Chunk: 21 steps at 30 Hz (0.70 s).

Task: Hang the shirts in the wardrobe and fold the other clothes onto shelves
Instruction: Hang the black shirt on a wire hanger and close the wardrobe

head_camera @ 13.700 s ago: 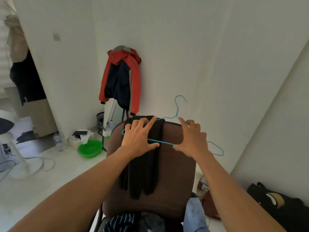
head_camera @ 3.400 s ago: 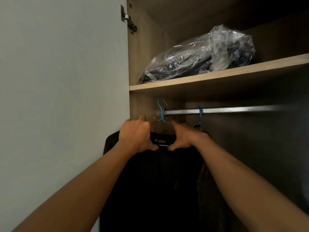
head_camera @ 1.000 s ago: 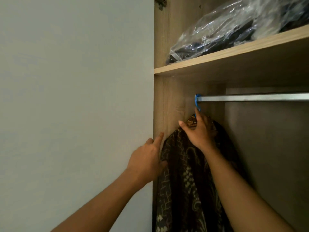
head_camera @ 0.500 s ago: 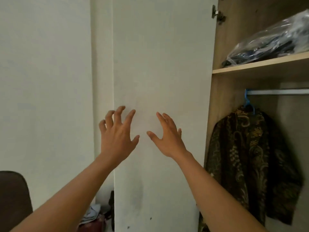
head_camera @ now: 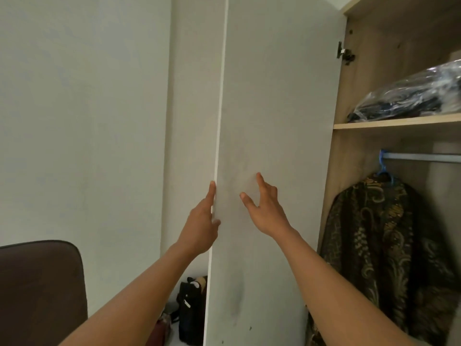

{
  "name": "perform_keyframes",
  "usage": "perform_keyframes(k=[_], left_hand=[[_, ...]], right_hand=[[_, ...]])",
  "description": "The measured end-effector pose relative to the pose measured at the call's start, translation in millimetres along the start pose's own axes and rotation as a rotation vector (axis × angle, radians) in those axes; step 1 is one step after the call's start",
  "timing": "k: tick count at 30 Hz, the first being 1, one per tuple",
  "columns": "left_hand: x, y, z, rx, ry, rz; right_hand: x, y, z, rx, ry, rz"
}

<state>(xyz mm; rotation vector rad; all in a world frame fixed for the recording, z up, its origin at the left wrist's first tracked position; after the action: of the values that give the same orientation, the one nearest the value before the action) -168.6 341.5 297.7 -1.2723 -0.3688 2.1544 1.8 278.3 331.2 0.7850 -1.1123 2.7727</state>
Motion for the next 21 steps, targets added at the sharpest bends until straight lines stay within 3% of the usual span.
perform_keyframes(k=[5, 10, 14, 21], left_hand=[[-52, 60, -6, 0.071, 0.034, -0.089], [-116, 119, -41, 0.104, 0.098, -0.136], [-165, 156, -86, 0.173, 0.152, -0.147], [-233, 205, -169, 0.475, 0.124, -0.177]], right_hand=[[19, 40, 55, -0.09, -0.048, 0.026], [66, 93, 138, -0.156, -0.015, 0.314], [85, 128, 204, -0.195, 0.382, 0.391], [43, 174, 299, -0.188, 1.054, 0.251]])
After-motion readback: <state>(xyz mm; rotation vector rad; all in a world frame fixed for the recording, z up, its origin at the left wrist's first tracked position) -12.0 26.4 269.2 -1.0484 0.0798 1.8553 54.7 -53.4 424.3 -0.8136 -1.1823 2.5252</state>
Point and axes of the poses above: each hand's wrist, its own y-axis away from the middle knuckle, its own z-axis out of the back of the hand, x = y × z, the point moved 8 cm from there along -y, towards the middle knuckle, and after that the axes turned 11 degrees about z, right-handed, at the moved point
